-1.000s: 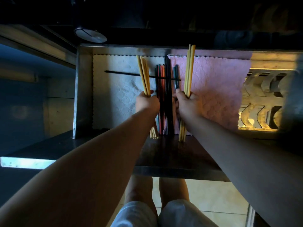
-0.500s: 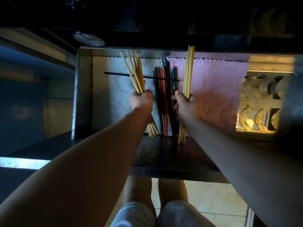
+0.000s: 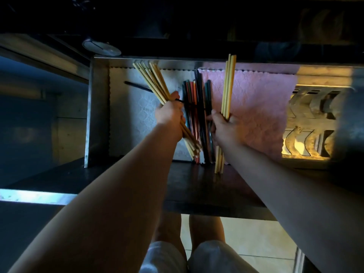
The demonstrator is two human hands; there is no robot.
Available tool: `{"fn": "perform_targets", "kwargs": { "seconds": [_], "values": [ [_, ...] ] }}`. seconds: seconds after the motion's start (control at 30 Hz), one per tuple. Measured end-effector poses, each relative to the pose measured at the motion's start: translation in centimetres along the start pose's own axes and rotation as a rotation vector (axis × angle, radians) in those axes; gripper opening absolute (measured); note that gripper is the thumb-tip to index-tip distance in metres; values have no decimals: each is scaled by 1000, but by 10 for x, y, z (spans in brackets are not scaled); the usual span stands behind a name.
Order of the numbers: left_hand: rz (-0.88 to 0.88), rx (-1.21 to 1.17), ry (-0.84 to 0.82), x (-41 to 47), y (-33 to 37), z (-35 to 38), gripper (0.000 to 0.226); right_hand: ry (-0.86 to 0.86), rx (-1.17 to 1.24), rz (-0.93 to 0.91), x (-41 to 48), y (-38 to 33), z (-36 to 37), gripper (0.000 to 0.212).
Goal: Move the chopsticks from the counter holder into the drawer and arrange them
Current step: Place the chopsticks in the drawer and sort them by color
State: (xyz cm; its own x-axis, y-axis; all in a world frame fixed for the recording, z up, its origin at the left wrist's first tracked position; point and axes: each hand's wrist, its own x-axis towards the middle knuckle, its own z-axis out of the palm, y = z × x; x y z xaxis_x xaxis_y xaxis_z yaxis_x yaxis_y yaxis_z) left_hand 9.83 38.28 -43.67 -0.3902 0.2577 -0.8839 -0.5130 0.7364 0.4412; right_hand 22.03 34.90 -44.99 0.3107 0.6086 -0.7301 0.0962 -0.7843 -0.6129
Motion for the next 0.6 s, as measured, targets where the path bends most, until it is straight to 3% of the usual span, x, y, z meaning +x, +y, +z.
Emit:
{"fn": "perform_targets", "kwargs": {
  "seconds": [0.27, 0.4, 0.6],
  "values": [
    [58, 410, -128, -28, -13, -10, 32, 26, -19, 10, -9, -7, -8, 29],
    [55, 629, -159, -35, -12, 1, 12, 69, -25, 25, -9, -8, -11, 29],
    [90, 509, -182, -25, -9, -30, 13, -74, -9, 0, -18, -10, 4, 34]
  ]
}}
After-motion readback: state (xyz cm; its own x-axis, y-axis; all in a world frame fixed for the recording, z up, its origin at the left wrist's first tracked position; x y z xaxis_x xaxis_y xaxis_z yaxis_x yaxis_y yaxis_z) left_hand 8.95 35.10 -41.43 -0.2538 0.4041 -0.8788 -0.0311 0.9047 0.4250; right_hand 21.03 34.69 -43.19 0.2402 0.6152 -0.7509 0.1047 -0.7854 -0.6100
